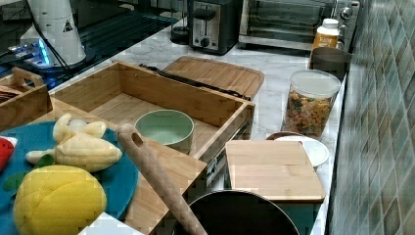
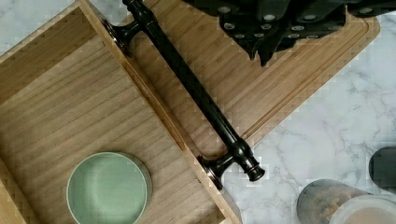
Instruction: Close the drawer.
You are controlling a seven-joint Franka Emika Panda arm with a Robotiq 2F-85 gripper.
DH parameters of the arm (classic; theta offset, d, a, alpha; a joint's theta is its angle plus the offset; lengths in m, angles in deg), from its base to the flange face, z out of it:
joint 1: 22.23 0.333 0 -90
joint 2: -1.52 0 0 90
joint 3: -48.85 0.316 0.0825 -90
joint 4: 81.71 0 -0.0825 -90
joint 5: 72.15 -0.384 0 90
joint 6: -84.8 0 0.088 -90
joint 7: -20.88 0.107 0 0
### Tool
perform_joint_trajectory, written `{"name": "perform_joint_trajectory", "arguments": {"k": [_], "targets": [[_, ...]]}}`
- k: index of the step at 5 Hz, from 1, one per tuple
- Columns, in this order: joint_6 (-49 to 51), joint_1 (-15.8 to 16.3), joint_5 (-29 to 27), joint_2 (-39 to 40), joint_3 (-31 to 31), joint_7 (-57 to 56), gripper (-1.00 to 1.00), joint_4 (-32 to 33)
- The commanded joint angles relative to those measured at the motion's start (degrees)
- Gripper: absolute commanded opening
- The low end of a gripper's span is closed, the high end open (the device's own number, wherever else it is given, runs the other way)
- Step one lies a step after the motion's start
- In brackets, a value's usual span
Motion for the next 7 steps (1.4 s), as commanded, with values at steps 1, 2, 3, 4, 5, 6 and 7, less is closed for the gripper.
{"name": "perform_joint_trajectory", "arguments": {"k": [1,2,3,4,5,6,7], "targets": [[0.0,0.0,0.2,0.0,-0.1,0.0,-1.00,0.0],[-1.3,-0.3,-2.5,3.3,0.4,-8.2,-1.00,-1.2],[-5.1,0.9,-0.2,5.0,1.3,-10.9,-1.00,-0.8],[-8.2,1.5,0.2,6.6,2.0,-14.6,-1.00,-0.2],[-4.2,2.5,1.3,11.4,2.5,-14.1,-1.00,-5.6],[-4.5,4.1,6.2,14.2,3.1,-14.9,-1.00,-6.4],[-11.0,6.6,10.0,12.6,1.4,-14.3,-1.00,-0.9]]}}
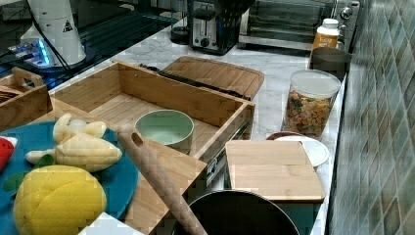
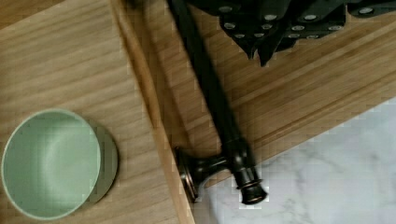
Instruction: Close the drawer.
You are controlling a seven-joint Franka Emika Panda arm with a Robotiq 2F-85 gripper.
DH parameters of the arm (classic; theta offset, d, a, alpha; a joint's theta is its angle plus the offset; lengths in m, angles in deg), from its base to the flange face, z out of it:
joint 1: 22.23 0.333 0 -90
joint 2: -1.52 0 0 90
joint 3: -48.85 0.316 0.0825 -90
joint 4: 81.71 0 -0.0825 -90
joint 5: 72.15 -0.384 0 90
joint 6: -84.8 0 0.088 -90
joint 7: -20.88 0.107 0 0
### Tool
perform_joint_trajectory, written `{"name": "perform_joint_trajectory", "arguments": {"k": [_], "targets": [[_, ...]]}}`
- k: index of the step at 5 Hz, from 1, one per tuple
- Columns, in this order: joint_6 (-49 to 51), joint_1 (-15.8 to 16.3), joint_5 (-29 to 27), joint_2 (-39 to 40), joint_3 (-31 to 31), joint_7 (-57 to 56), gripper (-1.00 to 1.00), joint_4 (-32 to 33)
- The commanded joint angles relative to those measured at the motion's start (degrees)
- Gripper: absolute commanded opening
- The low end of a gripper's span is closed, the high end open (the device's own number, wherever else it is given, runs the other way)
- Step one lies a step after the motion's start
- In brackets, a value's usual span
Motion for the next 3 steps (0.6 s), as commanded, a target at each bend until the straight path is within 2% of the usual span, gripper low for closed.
{"name": "perform_joint_trajectory", "arguments": {"k": [1,3], "targets": [[-11.0,5.1,9.1,-1.8,2.7,-1.6,-1.00,3.9],[-10.6,4.4,9.0,2.3,2.4,-4.7,-1.00,3.5]]}}
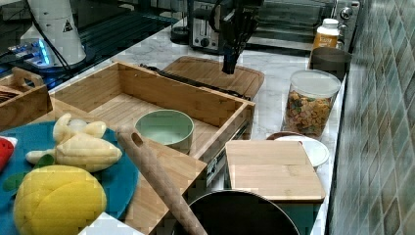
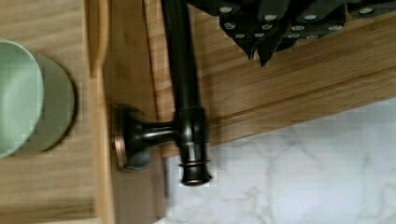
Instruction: Close the drawer.
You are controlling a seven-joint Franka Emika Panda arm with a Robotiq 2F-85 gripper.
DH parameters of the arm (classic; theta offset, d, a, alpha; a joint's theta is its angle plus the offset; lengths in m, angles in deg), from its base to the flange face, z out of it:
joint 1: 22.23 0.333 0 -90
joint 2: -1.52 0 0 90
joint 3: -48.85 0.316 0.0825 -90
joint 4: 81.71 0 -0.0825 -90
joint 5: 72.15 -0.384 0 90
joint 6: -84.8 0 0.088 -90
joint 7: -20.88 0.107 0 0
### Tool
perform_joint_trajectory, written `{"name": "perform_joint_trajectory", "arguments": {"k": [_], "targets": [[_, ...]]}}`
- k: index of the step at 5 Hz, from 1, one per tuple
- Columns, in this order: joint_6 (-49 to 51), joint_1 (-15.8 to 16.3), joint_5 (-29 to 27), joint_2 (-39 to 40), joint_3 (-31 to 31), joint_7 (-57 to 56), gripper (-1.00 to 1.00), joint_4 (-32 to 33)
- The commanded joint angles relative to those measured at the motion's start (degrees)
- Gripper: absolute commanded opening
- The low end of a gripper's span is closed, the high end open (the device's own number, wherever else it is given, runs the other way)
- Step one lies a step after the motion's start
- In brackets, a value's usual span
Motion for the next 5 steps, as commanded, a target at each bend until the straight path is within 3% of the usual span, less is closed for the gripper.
{"name": "perform_joint_trajectory", "arguments": {"k": [1,3,5], "targets": [[1.4,0.5,2.4,1.2,1.2,-3.7,-1.00,-2.0],[2.3,1.4,4.7,1.2,0.8,-1.7,-1.00,0.3],[-4.3,-1.0,6.1,-1.7,1.5,-5.0,-1.00,7.8]]}}
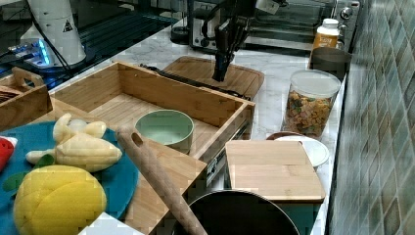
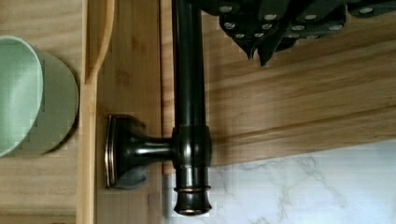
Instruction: Close the drawer.
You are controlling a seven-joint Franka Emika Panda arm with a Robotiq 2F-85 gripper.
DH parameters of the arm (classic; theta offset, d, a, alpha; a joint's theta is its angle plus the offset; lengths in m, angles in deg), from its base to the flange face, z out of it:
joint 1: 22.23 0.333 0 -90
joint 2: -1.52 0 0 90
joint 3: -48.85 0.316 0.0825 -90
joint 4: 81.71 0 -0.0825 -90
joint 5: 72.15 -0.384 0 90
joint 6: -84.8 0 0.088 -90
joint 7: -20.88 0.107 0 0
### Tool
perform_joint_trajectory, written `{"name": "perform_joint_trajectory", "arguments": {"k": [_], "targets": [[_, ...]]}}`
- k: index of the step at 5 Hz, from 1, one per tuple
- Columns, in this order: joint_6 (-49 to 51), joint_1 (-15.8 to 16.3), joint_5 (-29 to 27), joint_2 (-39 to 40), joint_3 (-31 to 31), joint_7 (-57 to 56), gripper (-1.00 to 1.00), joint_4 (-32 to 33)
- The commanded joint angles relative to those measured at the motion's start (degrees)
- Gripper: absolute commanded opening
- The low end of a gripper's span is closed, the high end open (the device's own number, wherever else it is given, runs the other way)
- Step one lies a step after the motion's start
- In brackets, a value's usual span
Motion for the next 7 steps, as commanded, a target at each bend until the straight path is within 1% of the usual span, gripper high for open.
{"name": "perform_joint_trajectory", "arguments": {"k": [1,2,3,4,5,6,7], "targets": [[-5.0,-1.9,-0.3,-4.0,0.2,-6.4,-1.00,7.0],[-5.0,-2.3,-0.1,-5.3,-0.4,-8.1,-1.00,7.9],[-10.1,-2.1,3.7,-7.2,-2.2,-8.1,-1.00,11.4],[-10.5,-4.5,0.9,-8.4,-2.8,-13.1,-1.00,11.2],[-9.8,-7.7,-3.4,-7.0,-3.3,-19.3,-1.00,9.1],[-15.8,-9.9,-3.6,-6.0,-5.3,-24.6,-1.00,9.6],[-19.3,-10.4,-6.8,-5.6,-8.5,-28.0,-1.00,9.7]]}}
